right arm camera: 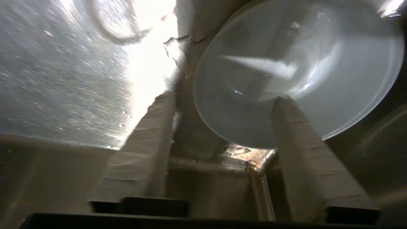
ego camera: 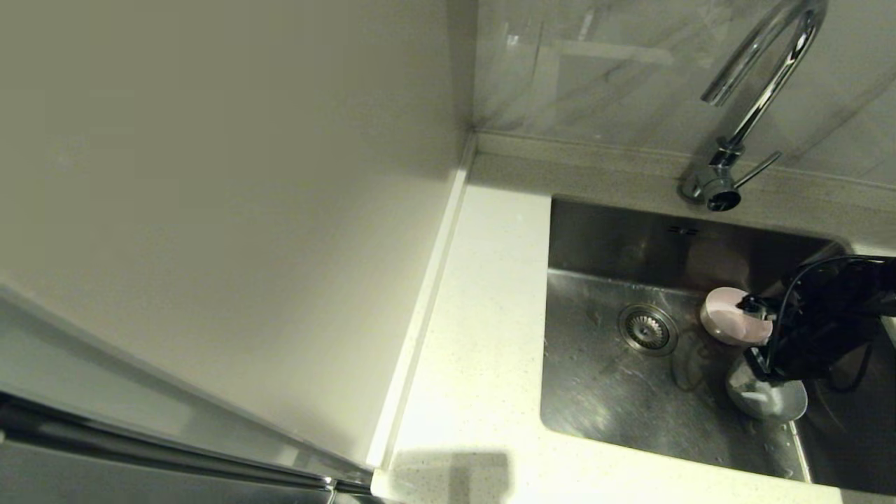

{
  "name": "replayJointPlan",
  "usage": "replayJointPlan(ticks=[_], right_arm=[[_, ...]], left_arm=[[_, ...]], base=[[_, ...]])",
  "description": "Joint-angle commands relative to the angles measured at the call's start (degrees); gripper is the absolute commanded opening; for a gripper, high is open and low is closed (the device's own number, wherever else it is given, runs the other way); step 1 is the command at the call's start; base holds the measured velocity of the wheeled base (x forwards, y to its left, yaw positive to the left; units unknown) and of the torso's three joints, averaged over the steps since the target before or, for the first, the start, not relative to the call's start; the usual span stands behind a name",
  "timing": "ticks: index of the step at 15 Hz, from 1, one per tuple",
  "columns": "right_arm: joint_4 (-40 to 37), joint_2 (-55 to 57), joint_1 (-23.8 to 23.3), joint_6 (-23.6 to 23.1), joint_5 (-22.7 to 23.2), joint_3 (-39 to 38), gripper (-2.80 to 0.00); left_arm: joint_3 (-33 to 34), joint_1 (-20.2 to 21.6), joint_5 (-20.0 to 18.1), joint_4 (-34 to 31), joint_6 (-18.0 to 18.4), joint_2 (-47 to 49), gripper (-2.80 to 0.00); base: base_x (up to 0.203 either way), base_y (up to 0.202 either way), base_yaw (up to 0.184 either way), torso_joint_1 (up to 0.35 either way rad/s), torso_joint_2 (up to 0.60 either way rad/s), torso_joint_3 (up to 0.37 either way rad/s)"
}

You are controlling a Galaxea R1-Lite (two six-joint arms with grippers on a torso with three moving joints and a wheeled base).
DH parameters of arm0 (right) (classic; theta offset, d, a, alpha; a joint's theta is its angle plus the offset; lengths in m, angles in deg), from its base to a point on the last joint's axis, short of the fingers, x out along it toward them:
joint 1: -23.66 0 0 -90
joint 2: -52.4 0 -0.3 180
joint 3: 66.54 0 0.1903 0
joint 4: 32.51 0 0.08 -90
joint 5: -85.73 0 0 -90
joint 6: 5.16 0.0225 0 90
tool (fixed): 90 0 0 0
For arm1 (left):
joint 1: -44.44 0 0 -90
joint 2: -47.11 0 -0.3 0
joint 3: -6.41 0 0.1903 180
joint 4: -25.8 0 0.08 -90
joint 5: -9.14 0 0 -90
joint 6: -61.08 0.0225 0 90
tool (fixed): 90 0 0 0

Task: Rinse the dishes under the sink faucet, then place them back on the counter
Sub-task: Put a bowl into the sink

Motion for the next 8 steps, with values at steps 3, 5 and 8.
replayJointPlan(ticks=[3,5,8], right_arm=[[-0.18,-11.55,-0.10,2.20,0.06,-1.80,0.00],[-0.19,-19.09,-0.34,2.48,0.04,-4.99,0.00],[-0.41,-31.25,-3.52,1.84,1.44,-9.14,0.00]], left_arm=[[0.18,0.01,0.00,0.02,0.00,0.00,-2.80],[0.18,0.01,0.00,0.02,0.00,0.00,-2.80],[0.18,0.01,0.00,0.02,0.00,0.00,-2.80]], base=[[0.000,0.000,0.000,0.000,0.00,0.000],[0.000,0.000,0.000,0.000,0.00,0.000],[0.000,0.000,0.000,0.000,0.00,0.000]])
